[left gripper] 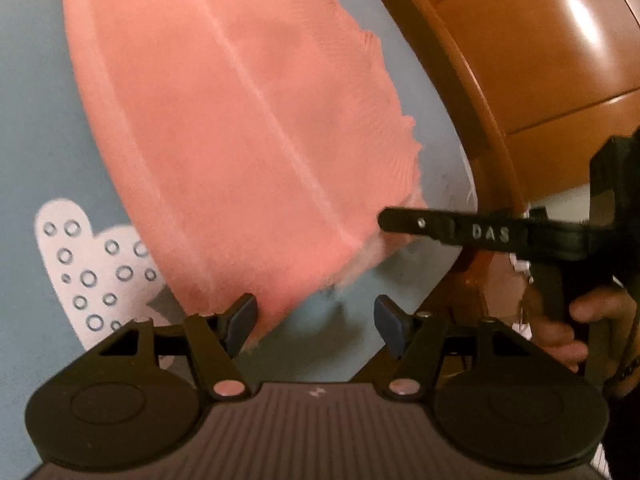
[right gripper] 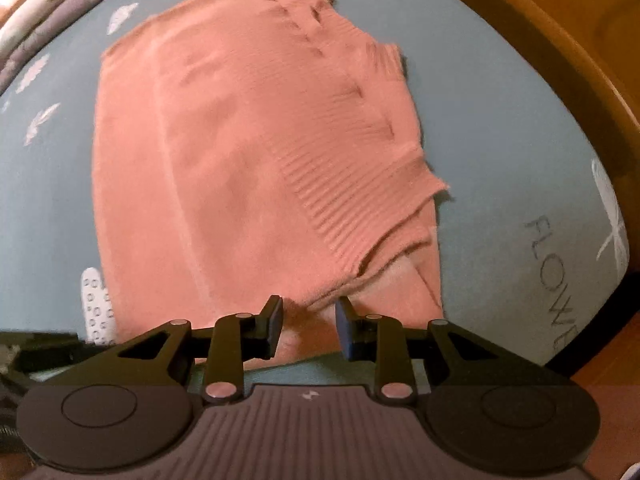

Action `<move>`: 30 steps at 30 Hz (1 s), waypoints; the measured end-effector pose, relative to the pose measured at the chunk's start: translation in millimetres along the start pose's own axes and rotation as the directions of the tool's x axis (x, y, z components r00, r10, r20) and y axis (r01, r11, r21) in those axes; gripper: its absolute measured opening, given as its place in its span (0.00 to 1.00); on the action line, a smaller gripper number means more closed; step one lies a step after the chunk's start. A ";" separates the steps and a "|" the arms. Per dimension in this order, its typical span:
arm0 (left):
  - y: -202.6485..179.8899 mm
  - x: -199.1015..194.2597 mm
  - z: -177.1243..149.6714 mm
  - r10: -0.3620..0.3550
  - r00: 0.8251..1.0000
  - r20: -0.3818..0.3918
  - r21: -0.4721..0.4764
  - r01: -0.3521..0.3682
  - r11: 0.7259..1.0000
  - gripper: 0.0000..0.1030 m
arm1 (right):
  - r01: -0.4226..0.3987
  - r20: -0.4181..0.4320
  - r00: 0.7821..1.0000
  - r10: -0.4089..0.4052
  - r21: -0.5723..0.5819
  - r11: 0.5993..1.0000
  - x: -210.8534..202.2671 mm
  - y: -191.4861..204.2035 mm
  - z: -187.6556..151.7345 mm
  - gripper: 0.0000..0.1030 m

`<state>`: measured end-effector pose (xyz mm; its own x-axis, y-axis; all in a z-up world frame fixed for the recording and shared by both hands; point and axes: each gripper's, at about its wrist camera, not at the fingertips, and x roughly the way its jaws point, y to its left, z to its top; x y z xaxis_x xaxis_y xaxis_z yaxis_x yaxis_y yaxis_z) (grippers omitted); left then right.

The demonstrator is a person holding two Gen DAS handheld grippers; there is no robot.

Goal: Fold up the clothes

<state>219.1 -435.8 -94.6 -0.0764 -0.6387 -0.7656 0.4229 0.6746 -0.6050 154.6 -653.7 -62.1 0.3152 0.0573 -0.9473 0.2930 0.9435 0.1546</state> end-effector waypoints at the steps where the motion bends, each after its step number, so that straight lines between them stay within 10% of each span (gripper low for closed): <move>1: -2.8 -6.8 1.2 0.015 1.000 0.014 0.024 -0.015 1.000 0.62 | -0.004 0.019 1.000 0.004 -0.009 1.000 -5.4 2.3 2.4 0.32; 11: 14.6 -17.6 43.0 0.145 0.966 0.214 -0.085 -0.130 0.988 0.63 | -0.034 0.090 0.995 0.039 -0.058 0.998 -1.8 14.9 26.4 0.39; 22: 38.6 -10.4 48.5 0.201 0.957 0.207 -0.197 -0.161 0.967 0.62 | -0.027 0.027 0.999 0.026 0.018 0.999 15.0 -15.8 31.8 0.39; 30: 43.6 -27.3 74.9 0.237 0.921 0.311 -0.161 -0.195 0.968 0.64 | -0.042 0.098 0.994 0.040 0.023 0.999 12.2 -8.8 55.4 0.44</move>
<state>307.3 -416.6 -83.7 0.3103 -0.5431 -0.7802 0.2791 0.8366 -0.4714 205.9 -679.4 -59.5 0.4135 0.0624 -0.9084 0.3004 0.9325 0.2007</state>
